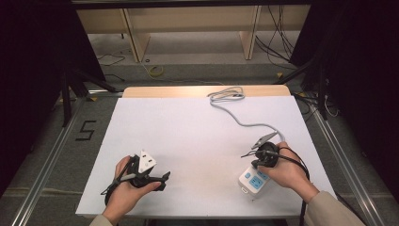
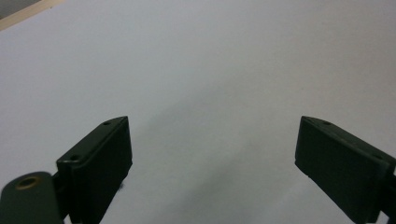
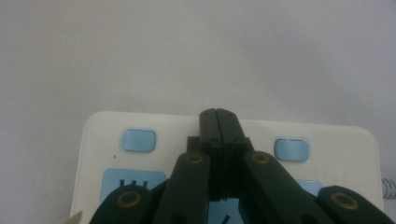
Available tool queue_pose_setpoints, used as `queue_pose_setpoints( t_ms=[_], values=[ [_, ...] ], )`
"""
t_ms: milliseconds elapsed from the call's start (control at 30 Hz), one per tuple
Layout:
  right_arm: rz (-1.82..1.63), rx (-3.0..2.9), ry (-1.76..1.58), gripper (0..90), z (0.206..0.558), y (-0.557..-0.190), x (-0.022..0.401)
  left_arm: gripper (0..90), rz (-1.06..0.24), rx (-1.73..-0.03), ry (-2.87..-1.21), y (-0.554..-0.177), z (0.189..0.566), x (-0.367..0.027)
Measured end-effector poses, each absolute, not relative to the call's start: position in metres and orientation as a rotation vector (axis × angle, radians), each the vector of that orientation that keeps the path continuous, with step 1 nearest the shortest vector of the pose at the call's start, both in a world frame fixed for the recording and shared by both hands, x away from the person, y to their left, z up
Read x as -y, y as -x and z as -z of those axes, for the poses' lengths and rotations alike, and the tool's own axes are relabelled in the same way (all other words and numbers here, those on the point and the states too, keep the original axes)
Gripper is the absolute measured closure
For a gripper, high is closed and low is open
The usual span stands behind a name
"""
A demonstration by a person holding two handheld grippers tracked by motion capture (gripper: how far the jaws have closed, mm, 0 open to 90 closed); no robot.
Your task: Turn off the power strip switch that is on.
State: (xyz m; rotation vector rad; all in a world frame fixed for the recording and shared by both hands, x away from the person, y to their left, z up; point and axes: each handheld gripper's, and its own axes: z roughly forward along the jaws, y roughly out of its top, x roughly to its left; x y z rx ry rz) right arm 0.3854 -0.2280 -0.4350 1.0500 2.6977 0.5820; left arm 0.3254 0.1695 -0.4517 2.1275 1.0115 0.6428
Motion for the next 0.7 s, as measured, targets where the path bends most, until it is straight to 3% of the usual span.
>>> queue_pose_setpoints(
  t_ms=[700],
  values=[
    [-0.541,-2.708,-1.051,90.0,0.4343,-0.3870,0.2246,10.7,-0.642,-1.012,-2.128,-0.3252,0.4518,-0.1693]
  ],
)
